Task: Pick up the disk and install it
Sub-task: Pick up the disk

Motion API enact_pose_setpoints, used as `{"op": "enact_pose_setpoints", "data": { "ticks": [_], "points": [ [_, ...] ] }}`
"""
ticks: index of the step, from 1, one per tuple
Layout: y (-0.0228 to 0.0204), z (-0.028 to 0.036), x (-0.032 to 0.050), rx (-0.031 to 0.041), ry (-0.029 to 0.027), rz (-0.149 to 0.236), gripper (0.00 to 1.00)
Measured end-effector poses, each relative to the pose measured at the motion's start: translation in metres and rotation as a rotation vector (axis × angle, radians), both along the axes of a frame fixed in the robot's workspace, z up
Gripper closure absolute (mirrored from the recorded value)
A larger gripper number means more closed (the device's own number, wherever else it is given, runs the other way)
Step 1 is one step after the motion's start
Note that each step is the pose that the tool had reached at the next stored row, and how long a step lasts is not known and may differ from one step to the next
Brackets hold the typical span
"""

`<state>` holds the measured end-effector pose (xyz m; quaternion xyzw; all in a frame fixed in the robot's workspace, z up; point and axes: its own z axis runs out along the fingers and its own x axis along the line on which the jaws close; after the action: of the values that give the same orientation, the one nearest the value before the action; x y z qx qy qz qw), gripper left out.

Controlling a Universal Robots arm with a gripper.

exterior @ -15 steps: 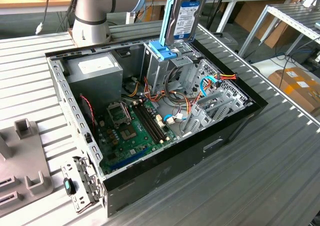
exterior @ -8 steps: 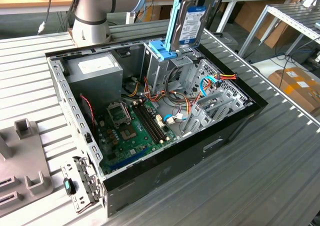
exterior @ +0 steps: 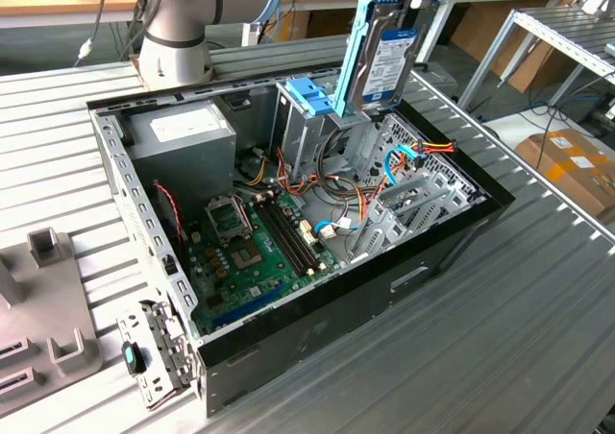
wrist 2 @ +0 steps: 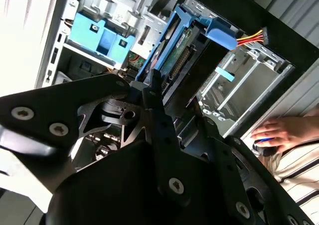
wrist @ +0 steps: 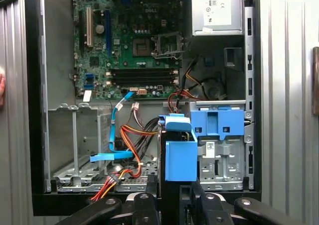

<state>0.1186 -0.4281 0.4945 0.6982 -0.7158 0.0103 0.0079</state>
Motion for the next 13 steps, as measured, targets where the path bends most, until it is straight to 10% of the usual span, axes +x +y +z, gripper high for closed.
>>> {"op": "enact_pose_setpoints", "data": {
  "ticks": [13],
  "points": [
    [-0.0276, 0.0, 0.0007, 0.0, 0.0, 0.0, 0.65]
  ]
}}
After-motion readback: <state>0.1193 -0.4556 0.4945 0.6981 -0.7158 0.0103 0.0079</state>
